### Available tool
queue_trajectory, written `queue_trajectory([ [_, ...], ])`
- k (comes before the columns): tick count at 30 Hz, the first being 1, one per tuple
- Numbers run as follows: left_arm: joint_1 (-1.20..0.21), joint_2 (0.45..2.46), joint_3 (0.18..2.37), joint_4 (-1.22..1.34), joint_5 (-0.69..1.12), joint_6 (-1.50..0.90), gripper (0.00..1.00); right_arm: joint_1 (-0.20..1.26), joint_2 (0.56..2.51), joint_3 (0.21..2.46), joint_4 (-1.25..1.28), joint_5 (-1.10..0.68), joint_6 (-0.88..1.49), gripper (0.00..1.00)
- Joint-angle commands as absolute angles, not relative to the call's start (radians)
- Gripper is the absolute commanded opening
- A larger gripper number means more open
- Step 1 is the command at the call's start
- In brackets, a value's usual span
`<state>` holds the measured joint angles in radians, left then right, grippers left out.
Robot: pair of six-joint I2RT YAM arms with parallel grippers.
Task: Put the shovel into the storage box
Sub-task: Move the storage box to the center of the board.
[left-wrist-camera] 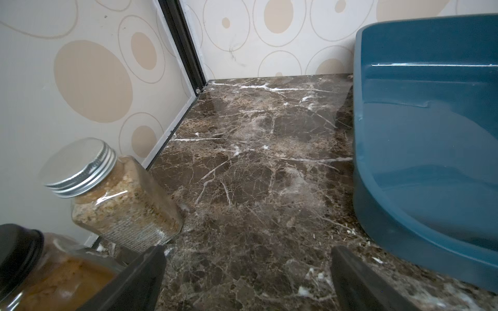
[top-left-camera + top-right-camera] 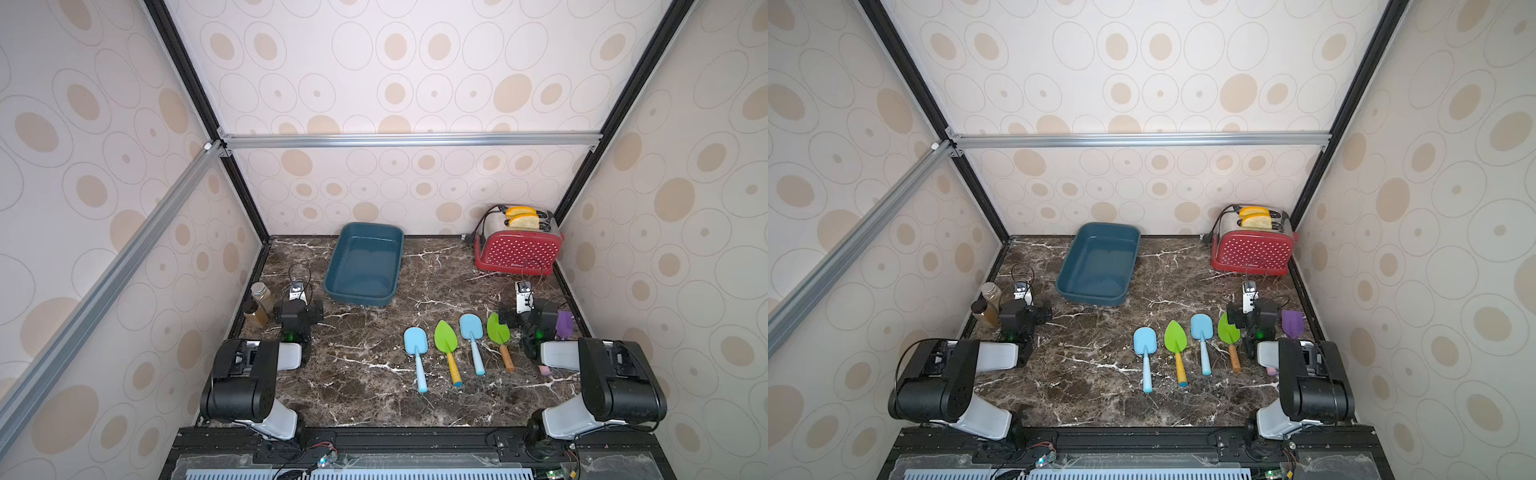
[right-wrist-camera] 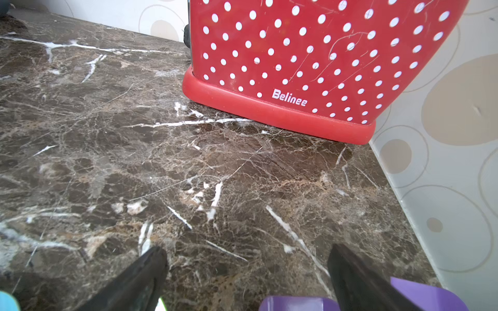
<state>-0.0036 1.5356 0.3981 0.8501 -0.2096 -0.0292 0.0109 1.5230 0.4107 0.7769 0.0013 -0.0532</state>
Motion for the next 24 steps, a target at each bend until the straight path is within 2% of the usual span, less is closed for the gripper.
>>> queue_trajectory([
  [1,-0.008,1.543,0.417,0.857,-0.222,-0.025,0.99,0.015,1.536,0.426,0.776,0.0,-0.057,1.0],
  [24,0.009,1.545,0.428,0.834,-0.18,-0.032,0.99,0.012,1.539,0.429,0.777,-0.006,-0.051,1.0],
])
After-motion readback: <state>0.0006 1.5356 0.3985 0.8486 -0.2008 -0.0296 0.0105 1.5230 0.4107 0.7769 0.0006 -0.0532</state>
